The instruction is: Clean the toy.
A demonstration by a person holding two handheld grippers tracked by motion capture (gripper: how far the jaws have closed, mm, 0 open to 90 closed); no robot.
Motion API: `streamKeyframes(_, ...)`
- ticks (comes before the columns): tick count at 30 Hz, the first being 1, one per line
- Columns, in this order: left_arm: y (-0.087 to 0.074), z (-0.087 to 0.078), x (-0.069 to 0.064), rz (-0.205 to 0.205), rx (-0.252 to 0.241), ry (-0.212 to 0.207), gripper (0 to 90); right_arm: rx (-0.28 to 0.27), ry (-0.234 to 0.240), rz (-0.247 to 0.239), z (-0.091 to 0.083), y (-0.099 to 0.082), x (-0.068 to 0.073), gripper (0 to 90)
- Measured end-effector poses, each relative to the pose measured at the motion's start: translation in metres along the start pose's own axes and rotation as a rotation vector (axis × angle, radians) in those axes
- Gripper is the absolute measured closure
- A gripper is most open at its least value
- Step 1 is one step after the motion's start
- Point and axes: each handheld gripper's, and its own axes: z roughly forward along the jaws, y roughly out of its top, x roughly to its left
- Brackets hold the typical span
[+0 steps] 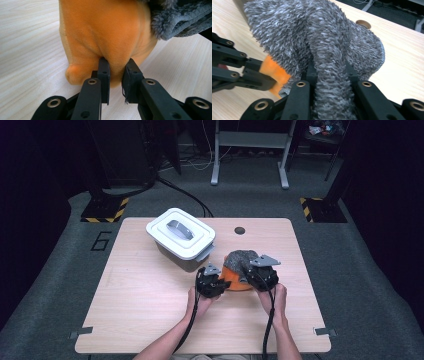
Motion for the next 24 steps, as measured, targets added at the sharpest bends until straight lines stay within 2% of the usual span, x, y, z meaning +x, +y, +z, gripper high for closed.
streamKeyframes(4,0.0,0.001,0.002,-0.015,-0.003,-0.007,78.2,0.003,-0.001,0.046,0.0,-0.006,-0.011,73.5)
streamKeyframes(8,0.0,0.001,0.003,-0.01,-0.007,-0.006,78.1,-0.002,0.01,0.092,0.002,-0.014,-0.026,73.5)
streamKeyframes(16,0.001,0.002,0.006,-0.007,-0.001,-0.006,78.0,0.063,-0.011,0.175,0.01,-0.03,-0.051,73.3)
streamKeyframes(20,0.001,0.002,0.006,-0.006,0.0,-0.007,78.0,0.101,-0.022,0.199,0.017,-0.039,-0.059,73.3)
streamKeyframes(24,0.001,0.002,0.006,-0.003,0.0,-0.002,78.0,0.093,-0.016,0.221,0.015,-0.04,-0.061,73.2)
